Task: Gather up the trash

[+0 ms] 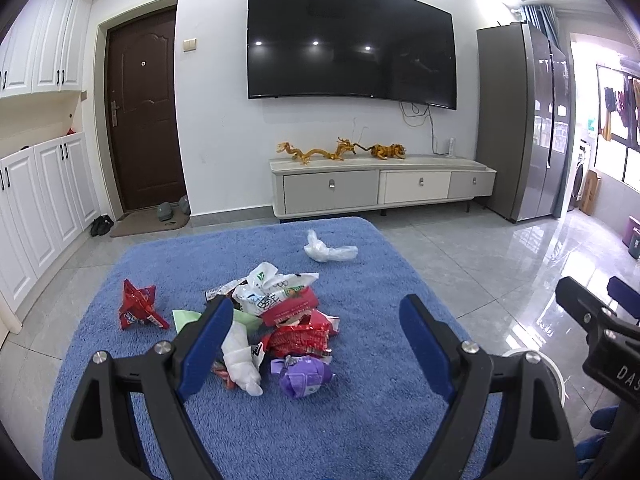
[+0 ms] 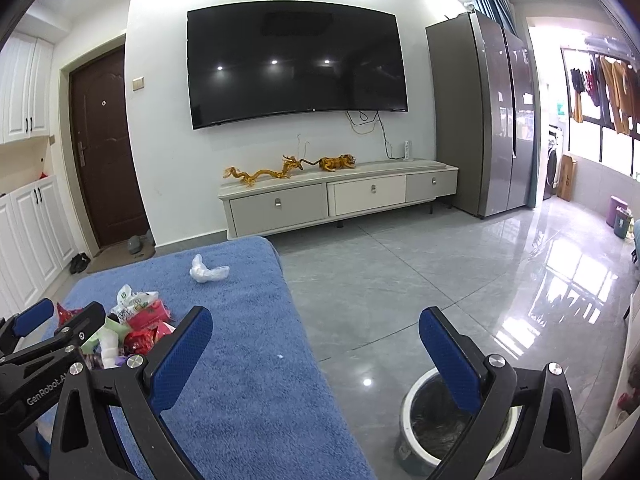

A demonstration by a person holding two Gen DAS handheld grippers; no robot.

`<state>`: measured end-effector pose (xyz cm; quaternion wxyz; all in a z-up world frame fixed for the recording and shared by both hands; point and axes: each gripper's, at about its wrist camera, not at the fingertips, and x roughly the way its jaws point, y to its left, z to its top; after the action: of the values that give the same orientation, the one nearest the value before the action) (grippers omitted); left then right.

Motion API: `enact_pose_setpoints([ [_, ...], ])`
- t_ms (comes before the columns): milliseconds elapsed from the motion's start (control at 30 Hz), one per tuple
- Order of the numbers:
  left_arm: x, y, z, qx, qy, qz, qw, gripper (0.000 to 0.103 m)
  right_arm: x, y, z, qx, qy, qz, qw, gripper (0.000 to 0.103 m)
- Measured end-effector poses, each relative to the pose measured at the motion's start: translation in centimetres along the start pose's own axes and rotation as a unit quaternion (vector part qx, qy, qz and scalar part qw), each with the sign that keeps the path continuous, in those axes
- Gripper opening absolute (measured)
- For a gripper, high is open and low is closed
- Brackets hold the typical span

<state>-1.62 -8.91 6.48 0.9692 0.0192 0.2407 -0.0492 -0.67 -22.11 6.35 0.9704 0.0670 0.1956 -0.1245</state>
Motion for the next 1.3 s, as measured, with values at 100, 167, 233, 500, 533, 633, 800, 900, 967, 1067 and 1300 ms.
enact_pose_setpoints([
  [100,0.2,0.5,0.0,0.001,0.0,-0.003,1.0,0.085,0.5,0.3,0.1,0.004,0.007,0.014,1.0,0.103],
  [167,0.4,0.8,-0.1,-0.002,0.001,-0.009,1.0,0.085,0.9,0.6,0.2,0.001,0.014,0.021,1.0,0.103],
  [233,0.5,1.1,-0.2,-0.001,0.0,-0.011,0.9999,0.085,1.0,1.1,0.3,-0.006,0.013,0.021,1.0,0.103],
  [500,1.2,4.8,-0.5,-0.027,0.002,-0.01,0.9996,0.085,1.5,2.6,1.2,-0.023,0.014,0.015,1.0,0.103],
  [533,1.2,5.3,-0.5,-0.031,0.001,-0.009,0.9995,0.085,1.6,2.8,1.3,-0.025,0.014,0.014,0.999,0.103],
  [633,1.3,7.2,-0.7,-0.041,0.002,-0.001,0.9991,0.085,1.8,3.1,1.6,-0.026,0.016,0.01,0.999,0.103],
  [800,1.4,11.4,-1.3,-0.061,0.01,0.022,0.9978,0.085,2.8,4.8,1.7,-0.041,0.035,0.031,0.998,0.103],
  [900,1.5,14.6,-2.1,-0.072,0.021,0.039,0.9965,0.085,3.5,6.2,1.3,-0.053,0.058,0.061,0.995,0.103],
  [967,1.6,16.5,-2.7,-0.076,0.031,0.051,0.9953,0.085,4.2,7.2,0.9,-0.061,0.074,0.083,0.992,0.103],
  [1067,1.7,19.2,-3.7,-0.084,0.049,0.065,0.9932,0.085,5.6,8.6,-0.1,-0.065,0.108,0.118,0.985,0.103],
  [1300,2.7,20.9,-5.0,-0.095,0.081,0.024,0.9919,0.084,8.8,12.2,-2.7,-0.066,0.183,0.205,0.959,0.101],
])
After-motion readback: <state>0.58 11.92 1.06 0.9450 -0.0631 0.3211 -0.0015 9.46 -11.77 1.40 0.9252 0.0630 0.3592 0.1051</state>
